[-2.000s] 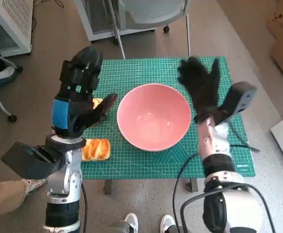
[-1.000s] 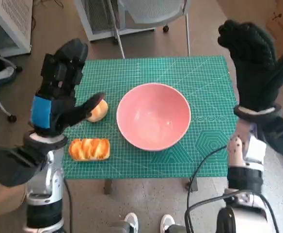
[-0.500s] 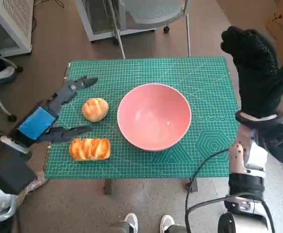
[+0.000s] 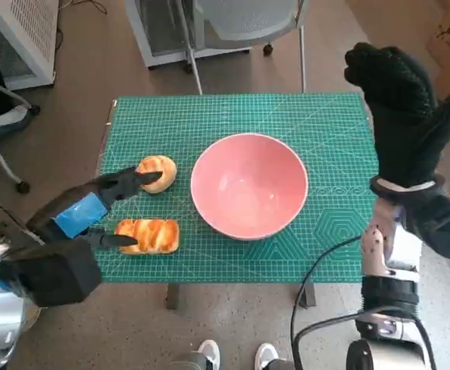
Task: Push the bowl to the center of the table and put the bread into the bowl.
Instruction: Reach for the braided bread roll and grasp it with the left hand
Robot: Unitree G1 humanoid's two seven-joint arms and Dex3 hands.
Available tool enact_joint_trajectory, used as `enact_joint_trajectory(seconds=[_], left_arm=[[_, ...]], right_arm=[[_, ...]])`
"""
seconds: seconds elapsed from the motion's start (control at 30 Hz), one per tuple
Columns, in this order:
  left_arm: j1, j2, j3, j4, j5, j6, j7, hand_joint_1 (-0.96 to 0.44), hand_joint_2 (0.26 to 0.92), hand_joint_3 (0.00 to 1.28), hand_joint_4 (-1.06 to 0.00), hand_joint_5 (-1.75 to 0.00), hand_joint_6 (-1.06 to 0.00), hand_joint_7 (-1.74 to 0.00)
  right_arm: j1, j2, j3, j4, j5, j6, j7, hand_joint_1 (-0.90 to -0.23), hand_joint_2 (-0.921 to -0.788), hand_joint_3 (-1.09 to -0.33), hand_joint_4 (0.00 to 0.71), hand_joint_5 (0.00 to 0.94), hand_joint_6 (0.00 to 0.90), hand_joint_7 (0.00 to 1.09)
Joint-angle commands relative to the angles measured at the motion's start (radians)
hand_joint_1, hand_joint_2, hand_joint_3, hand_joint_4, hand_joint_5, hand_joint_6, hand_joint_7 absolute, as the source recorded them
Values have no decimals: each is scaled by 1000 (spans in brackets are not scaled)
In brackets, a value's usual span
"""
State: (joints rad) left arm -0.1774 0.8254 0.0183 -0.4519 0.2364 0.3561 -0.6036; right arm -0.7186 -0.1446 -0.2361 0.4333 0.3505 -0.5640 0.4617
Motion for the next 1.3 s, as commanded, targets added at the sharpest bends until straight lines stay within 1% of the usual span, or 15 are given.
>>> enact_joint_trajectory(seconds=[0.03,0.4,0.73,0.87,1.03,1.23,1.3], left_arm=[[10,14,-51,7,66,12,-4,-101,810,2,-198,0,-373,-46],[-4,-5,-147,68,158,38,-22,-122,809,1,-189,0,-384,-22],[-47,-40,-247,193,244,36,-15,-137,804,0,-174,0,-379,-9],[-70,-67,-291,262,285,37,-7,-138,805,1,-168,0,-376,-5],[-92,-96,-330,333,325,43,2,-132,808,2,-161,0,-371,-1],[-115,-130,-371,419,379,43,21,-110,811,3,-158,0,-367,0],[-122,-140,-385,455,396,32,37,-88,812,3,-178,-8,-374,-3]], right_arm=[[21,0,3,16,9,16,2,-553,-921,-548,366,5,427,19],[17,5,3,27,21,21,7,-559,-921,-545,370,4,431,18],[18,8,2,27,41,34,14,-559,-921,-542,372,4,433,17],[20,8,2,26,48,36,17,-559,-921,-542,373,4,434,16],[23,8,1,23,50,37,16,-559,-921,-542,375,4,435,15],[25,9,1,19,45,37,11,-558,-921,-543,375,3,436,15],[26,9,1,18,42,34,9,-558,-921,-543,375,3,435,14]])
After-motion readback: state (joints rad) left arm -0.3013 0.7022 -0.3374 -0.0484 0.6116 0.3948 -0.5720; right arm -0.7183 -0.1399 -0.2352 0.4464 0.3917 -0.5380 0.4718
